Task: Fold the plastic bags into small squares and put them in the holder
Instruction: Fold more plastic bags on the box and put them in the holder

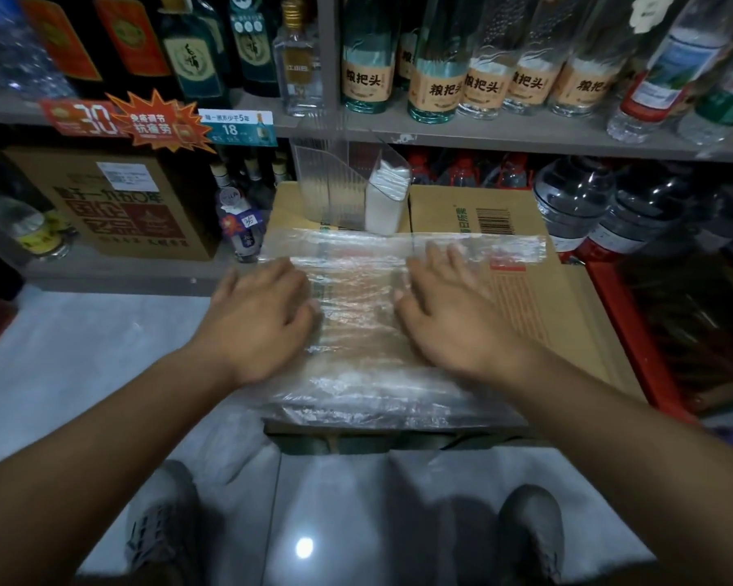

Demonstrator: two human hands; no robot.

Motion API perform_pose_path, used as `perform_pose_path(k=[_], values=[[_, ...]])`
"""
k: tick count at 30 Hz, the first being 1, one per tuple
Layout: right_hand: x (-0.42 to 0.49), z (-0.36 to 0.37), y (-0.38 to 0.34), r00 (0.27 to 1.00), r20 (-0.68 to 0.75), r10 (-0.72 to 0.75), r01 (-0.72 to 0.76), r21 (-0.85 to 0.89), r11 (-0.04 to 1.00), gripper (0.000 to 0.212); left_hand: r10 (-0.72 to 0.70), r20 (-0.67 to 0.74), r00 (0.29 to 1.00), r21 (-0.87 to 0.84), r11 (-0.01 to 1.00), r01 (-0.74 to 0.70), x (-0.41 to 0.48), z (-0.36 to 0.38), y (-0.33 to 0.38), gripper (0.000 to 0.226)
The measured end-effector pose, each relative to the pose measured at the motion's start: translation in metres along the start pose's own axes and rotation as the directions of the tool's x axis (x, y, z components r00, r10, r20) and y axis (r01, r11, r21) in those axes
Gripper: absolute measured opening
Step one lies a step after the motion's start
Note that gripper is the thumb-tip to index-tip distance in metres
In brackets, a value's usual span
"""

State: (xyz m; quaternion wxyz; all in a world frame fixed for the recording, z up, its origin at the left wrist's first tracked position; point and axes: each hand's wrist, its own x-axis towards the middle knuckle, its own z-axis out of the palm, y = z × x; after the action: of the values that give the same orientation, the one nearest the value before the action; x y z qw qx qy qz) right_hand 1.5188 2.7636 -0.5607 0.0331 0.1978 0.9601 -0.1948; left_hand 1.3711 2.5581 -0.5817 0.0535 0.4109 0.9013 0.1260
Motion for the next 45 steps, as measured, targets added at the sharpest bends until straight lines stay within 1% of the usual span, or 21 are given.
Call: perform_pose_path(k=[2, 3, 5, 7, 10, 12, 14, 16, 18, 19, 21, 23, 26, 29, 30, 31, 33, 35, 37, 41, 45], values=[[-0.003, 0.016, -0.002, 0.996, 0.089, -0.007, 0.013, -0.076, 0.997, 0.068, -0.037, 0.147, 0.988, 0.072, 0.997, 0.026, -0.012, 0.011, -0.001, 0.068], [-0.003, 0.021, 0.003, 0.993, 0.118, 0.000, 0.015, -0.124, 0.992, 0.071, -0.054, 0.185, 0.981, 0.101, 0.994, 0.036, -0.016, 0.015, -0.002, 0.072], [-0.004, 0.024, 0.018, 0.991, 0.134, 0.006, 0.022, -0.203, 0.979, 0.076, -0.062, 0.195, 0.979, 0.121, 0.992, 0.039, -0.018, 0.020, -0.007, 0.075], [-0.005, 0.019, 0.034, 0.991, 0.130, 0.022, 0.010, -0.242, 0.970, 0.080, -0.061, 0.182, 0.981, 0.120, 0.992, 0.039, -0.017, 0.023, -0.008, 0.076], [-0.003, 0.012, 0.046, 0.988, 0.149, 0.028, 0.012, -0.257, 0.966, 0.080, -0.051, 0.179, 0.982, 0.125, 0.992, 0.029, -0.017, 0.023, -0.008, 0.078], [-0.002, 0.010, 0.047, 0.988, 0.156, 0.016, 0.021, -0.231, 0.973, 0.081, -0.041, 0.169, 0.985, 0.080, 0.996, 0.028, -0.017, 0.022, -0.007, 0.078], [-0.005, 0.006, 0.045, 0.992, 0.125, 0.010, 0.010, -0.158, 0.987, 0.082, -0.037, 0.103, 0.994, -0.034, 0.999, 0.041, -0.018, 0.020, -0.006, 0.076], [-0.011, -0.001, 0.040, 0.999, 0.030, -0.017, 0.019, -0.067, 0.998, 0.077, -0.023, -0.054, 0.998, -0.174, 0.985, 0.014, -0.024, 0.017, -0.004, 0.059], [-0.022, -0.006, 0.031, 0.988, -0.108, -0.108, 0.107, -0.015, 0.994, 0.062, 0.016, -0.197, 0.980, -0.187, 0.981, -0.053, -0.030, 0.011, -0.002, 0.036], [-0.029, -0.008, 0.025, 0.975, -0.156, -0.158, 0.161, 0.007, 0.987, 0.052, 0.049, -0.228, 0.972, -0.159, 0.984, -0.087, -0.033, 0.008, -0.002, 0.028], [-0.045, -0.007, 0.015, 0.960, -0.156, -0.234, 0.246, 0.059, 0.968, 0.032, 0.131, -0.216, 0.968, -0.124, 0.979, -0.161, -0.041, 0.002, -0.004, 0.026], [-0.060, -0.002, 0.010, 0.948, -0.093, -0.305, 0.312, 0.078, 0.947, 0.020, 0.226, -0.177, 0.958, -0.137, 0.958, -0.252, -0.051, -0.003, -0.008, 0.029], [-0.073, 0.008, 0.017, 0.922, -0.076, -0.379, 0.384, 0.074, 0.920, 0.028, 0.327, -0.120, 0.937, -0.195, 0.918, -0.345, -0.069, -0.005, -0.015, 0.035], [-0.084, 0.015, 0.028, 0.909, -0.081, -0.409, 0.414, 0.060, 0.908, 0.040, 0.379, -0.028, 0.925, -0.139, 0.915, -0.379, -0.084, 0.000, -0.026, 0.062], [-0.087, 0.017, 0.030, 0.902, -0.083, -0.423, 0.427, 0.035, 0.903, 0.045, 0.379, -0.009, 0.925, -0.122, 0.918, -0.377, -0.087, 0.003, -0.029, 0.070], [-0.090, 0.019, 0.031, 0.897, -0.082, -0.435, 0.436, 0.001, 0.900, 0.051, 0.377, -0.008, 0.926, -0.109, 0.920, -0.376, -0.089, 0.006, -0.032, 0.071], [-0.093, 0.024, 0.031, 0.890, -0.088, -0.448, 0.443, -0.071, 0.894, 0.061, 0.368, -0.056, 0.928, -0.116, 0.921, -0.372, -0.091, 0.010, -0.033, 0.060], [-0.095, 0.028, 0.026, 0.892, -0.117, -0.436, 0.425, -0.109, 0.899, 0.064, 0.328, -0.141, 0.934, -0.196, 0.916, -0.351, -0.090, 0.009, -0.030, 0.047], [-0.096, 0.030, 0.021, 0.899, -0.146, -0.414, 0.401, -0.109, 0.910, 0.063, 0.278, -0.189, 0.942, -0.302, 0.896, -0.325, -0.089, 0.006, -0.024, 0.044], [-0.097, 0.029, 0.016, 0.888, -0.214, -0.408, 0.390, -0.120, 0.913, 0.047, 0.241, -0.259, 0.935, -0.374, 0.868, -0.327, -0.088, 0.000, -0.016, 0.038], [-0.095, 0.029, 0.021, 0.831, -0.329, -0.448, 0.427, -0.138, 0.894, 0.021, 0.232, -0.234, 0.944, -0.346, 0.888, -0.304, -0.088, -0.001, -0.016, 0.039]])
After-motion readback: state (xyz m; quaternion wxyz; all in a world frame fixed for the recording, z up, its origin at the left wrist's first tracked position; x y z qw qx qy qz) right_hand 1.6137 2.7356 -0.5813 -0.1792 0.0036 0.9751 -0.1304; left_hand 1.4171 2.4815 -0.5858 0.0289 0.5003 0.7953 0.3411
